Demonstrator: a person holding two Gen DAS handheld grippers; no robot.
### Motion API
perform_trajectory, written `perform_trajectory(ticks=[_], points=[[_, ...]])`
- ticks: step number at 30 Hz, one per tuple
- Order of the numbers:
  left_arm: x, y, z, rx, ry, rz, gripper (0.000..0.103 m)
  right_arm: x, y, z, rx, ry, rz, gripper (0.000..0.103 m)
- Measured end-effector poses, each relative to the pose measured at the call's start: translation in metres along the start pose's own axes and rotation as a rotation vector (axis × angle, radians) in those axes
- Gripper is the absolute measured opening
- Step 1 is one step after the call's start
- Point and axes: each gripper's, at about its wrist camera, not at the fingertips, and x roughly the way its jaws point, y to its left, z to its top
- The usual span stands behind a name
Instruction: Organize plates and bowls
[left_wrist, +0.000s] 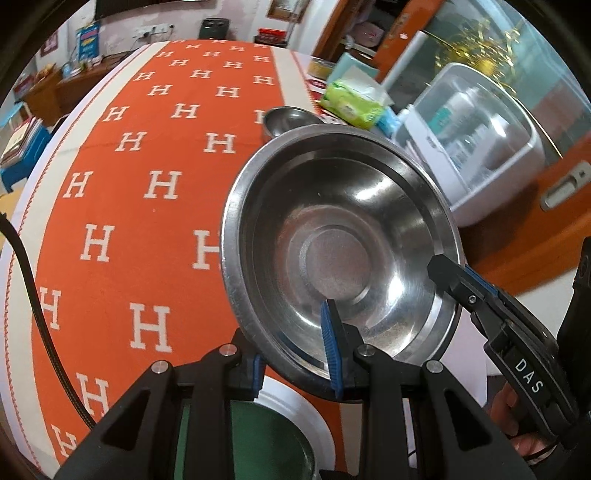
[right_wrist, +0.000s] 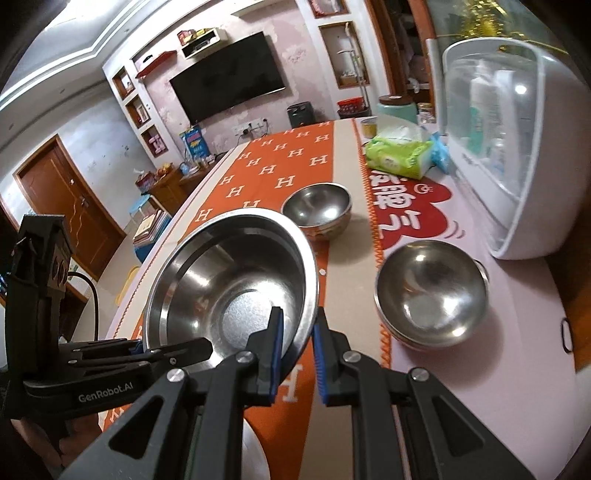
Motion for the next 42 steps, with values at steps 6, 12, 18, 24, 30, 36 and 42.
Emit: perform_trajectory(ticks=[6, 12, 18, 24, 30, 36, 42], points=[[-0.008, -0.027, -0.015, 0.083, 0.018, -0.026, 0.026, -0.031, -0.010, -0.017, 0.032, -0.022, -0.045, 0.015], [-0.012, -0.057, -0.035, 0.190, 0.043, -0.040, 0.027, -0.057, -0.021, -0.039, 0.082, -0.030, -0.105, 0.015], [-0.006, -0.078, -0.058, 0.271, 0.095, -0.074, 0.027, -0.080, -0.030, -0.070, 0.138, -0.027, -0.158, 0.016], [0.006, -0.096, -0.080, 0.341, 0.166, -0.115, 0.028, -0.098, -0.043, -0.101, 0.208, -0.007, -0.208, 0.016], [0.019, -0.113, -0.101, 0.400, 0.228, -0.143, 0.028, -0.112, -0.056, -0.130, 0.277, 0.014, -0.252, 0.016], [0.033, -0.124, -0.118, 0.452, 0.285, -0.140, 0.028, -0.114, -0.065, -0.153, 0.342, 0.051, -0.281, 0.016], [0.047, -0.129, -0.134, 0.482, 0.349, -0.129, 0.028, -0.112, -0.073, -0.176, 0.389, 0.092, -0.298, 0.016]])
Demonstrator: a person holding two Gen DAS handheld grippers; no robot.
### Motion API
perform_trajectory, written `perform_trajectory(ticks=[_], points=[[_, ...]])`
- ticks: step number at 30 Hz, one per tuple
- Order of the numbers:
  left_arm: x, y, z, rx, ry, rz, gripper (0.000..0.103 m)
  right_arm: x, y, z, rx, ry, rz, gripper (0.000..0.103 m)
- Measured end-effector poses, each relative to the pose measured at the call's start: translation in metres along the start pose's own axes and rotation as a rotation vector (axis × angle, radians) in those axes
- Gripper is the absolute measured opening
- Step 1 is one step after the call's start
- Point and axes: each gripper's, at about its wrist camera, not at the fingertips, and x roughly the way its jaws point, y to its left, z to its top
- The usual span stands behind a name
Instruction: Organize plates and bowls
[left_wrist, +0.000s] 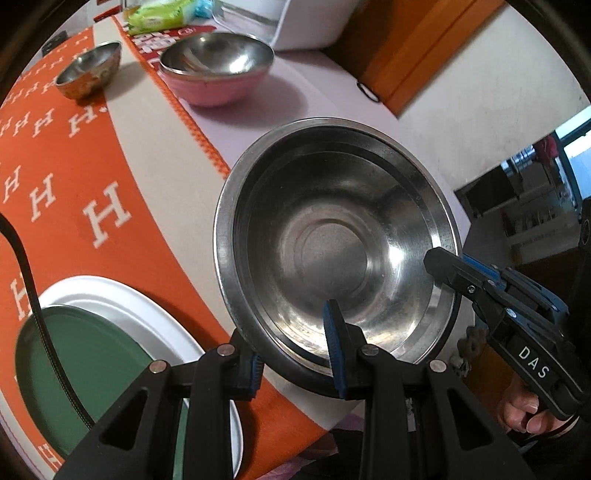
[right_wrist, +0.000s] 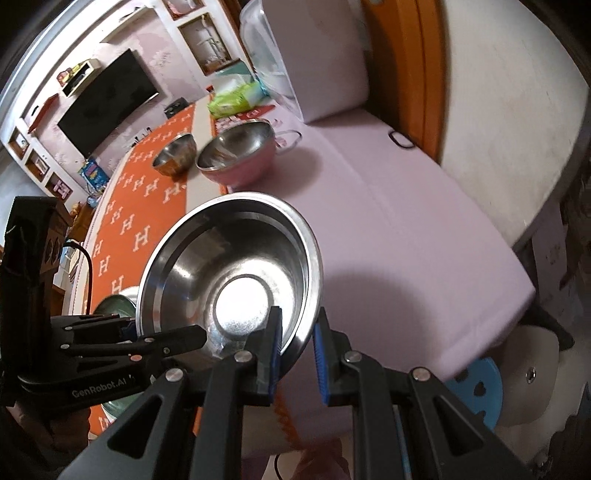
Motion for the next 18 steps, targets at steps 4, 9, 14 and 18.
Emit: perform_trajectory(ticks=[4, 9, 14, 18], points=[[0.011, -0.003, -0.002, 0.011, 0.041, 0.005, 0.028, 0.007, -0.007, -0.009, 0.026, 0.032, -0.006, 0.016], [0.020, -0.007, -0.005, 0.024, 0.077, 0.020, 0.028, 0.012, -0.013, -0.020, 0.053, 0.061, -0.004, 0.016], [0.025, -0.003, -0.006, 0.028, 0.094, 0.037, 0.028, 0.017, -0.013, -0.026, 0.058, 0.078, -0.003, 0.017], [0.028, -0.007, -0.002, 0.033, 0.104, 0.050, 0.030, 0.020, -0.011, -0.028, 0.061, 0.083, 0.000, 0.017]])
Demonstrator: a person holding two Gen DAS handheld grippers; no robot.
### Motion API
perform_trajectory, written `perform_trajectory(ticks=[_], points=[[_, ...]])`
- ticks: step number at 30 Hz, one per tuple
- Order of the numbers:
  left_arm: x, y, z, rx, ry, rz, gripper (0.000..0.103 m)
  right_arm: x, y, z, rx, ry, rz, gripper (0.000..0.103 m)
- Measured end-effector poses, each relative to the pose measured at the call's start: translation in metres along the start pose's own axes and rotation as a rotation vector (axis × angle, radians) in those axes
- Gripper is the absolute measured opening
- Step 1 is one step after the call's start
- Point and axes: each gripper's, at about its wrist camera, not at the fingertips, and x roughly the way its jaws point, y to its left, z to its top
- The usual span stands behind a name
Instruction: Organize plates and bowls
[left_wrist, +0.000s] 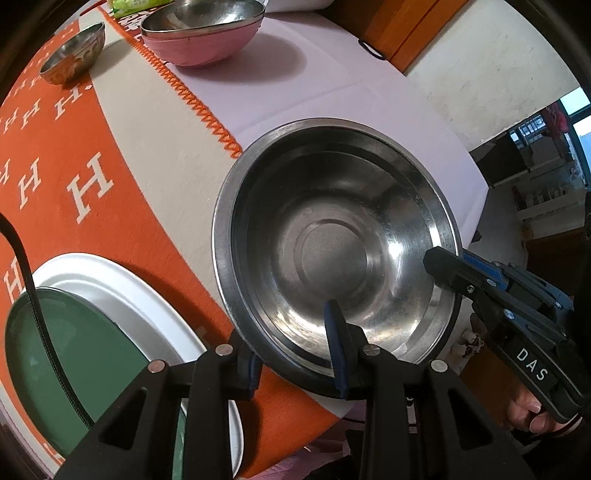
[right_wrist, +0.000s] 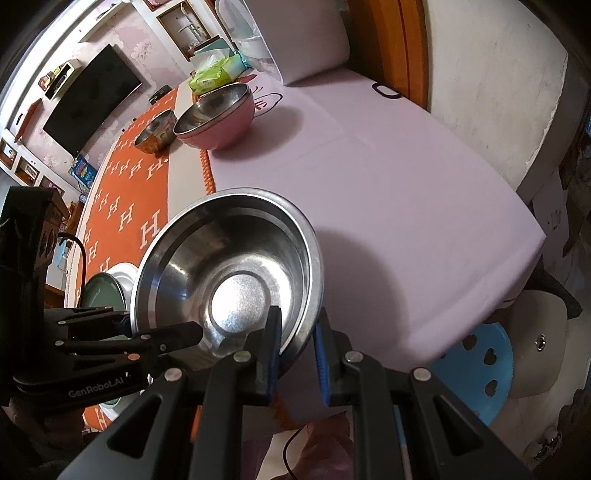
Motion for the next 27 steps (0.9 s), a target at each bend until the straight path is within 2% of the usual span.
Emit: perform_trajectory(ticks=[4, 13, 21, 27], points=[[-0.002, -0.005, 0.002, 0.025, -0.014, 0.036, 0.033, 0.002, -0.001, -0.001, 0.008, -0.004, -0.015, 0.017], [-0.018, 0.000, -0.003, 0.037, -0.042, 0.055, 0.034, -0.001, 0.001, -0.001, 0.019, -0.023, -0.041, 0.017], [-0.038, 0.000, -0.006, 0.050, -0.098, 0.052, 0.052, -0.010, 0.002, 0.004, 0.035, -0.060, -0.060, 0.017], [-0.060, 0.005, -0.007, 0.050, -0.151, 0.060, 0.060, -0.017, 0.002, 0.012, 0.042, -0.098, -0.062, 0.018]])
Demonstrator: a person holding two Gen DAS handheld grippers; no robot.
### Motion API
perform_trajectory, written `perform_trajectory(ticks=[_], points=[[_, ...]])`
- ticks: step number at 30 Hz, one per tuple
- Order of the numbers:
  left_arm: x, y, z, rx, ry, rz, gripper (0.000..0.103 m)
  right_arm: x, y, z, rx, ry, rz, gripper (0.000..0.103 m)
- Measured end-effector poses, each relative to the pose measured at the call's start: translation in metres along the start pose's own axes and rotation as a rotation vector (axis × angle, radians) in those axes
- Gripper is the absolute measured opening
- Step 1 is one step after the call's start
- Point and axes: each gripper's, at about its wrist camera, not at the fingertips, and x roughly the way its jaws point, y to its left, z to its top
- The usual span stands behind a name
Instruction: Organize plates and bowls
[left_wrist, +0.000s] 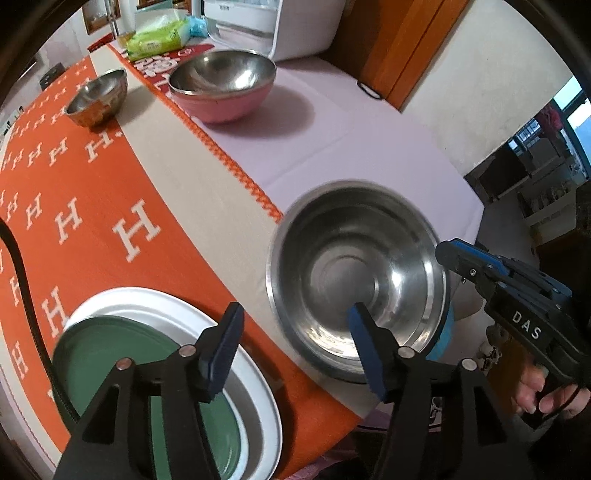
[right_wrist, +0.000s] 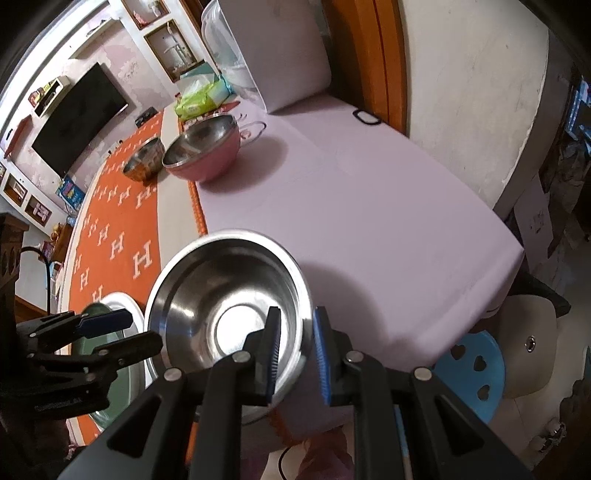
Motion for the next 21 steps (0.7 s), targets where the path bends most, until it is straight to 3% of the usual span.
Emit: perform_trajectory(ticks=[3, 7, 12, 21], points=[[-0.012, 0.005, 0.008, -0.014, -0.033, 0.005, 0.065, -0.004, 0.003, 0.008, -0.002, -0.026, 0.005, 0.022], [-0.029, 0.013, 0.016, -0.031, -0.077, 0.031, 0.070, -0.009, 0.006, 0.020, 0.003, -0.058, 0.032, 0.036], [-0.055, 0.029, 0.033, -0.074, -0.125, 0.104, 0.082, -0.012, 0.014, 0.043, -0.014, -0.088, 0.067, 0.040], [-0.093, 0.056, 0.061, -0.097, -0.193, 0.253, 0.086, -0.014, 0.032, 0.098, -0.045, -0.148, 0.133, 0.047]])
